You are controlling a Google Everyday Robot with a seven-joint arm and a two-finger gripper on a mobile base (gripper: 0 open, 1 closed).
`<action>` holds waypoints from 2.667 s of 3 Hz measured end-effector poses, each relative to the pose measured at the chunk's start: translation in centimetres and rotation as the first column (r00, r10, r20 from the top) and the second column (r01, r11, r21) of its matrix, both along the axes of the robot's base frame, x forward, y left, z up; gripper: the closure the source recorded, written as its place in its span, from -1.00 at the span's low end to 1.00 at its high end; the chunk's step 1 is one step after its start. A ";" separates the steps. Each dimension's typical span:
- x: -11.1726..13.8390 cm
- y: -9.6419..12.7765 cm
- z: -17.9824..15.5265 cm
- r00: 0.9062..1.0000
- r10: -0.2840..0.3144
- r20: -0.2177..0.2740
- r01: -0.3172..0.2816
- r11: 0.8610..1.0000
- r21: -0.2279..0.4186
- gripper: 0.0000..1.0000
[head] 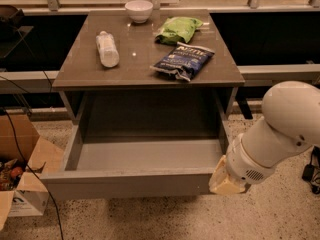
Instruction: Close top drawer
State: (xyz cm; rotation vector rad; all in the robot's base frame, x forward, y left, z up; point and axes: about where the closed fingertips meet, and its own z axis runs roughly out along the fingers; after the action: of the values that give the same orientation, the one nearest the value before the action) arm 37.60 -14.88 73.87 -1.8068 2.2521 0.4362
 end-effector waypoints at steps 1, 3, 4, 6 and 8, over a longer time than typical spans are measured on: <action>-0.1 1.3 -4.6 0.999 0.031 -0.044 -0.030 0.999 0.026 1.00; 2.3 1.7 -10.3 0.998 0.030 -0.054 -0.026 0.998 0.064 1.00; 4.3 1.3 -11.2 0.999 0.035 -0.038 -0.032 0.997 0.074 1.00; 6.3 1.4 -11.5 1.000 0.006 0.017 -0.007 0.998 0.068 1.00; 12.6 1.0 -11.7 0.990 -0.027 0.136 0.020 0.998 0.059 1.00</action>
Offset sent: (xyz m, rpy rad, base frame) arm 0.0419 0.0209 -0.1484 0.1023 0.0695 0.0165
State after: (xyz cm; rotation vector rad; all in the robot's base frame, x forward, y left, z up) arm 50.23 -13.86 62.13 -1.7250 2.1441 0.3569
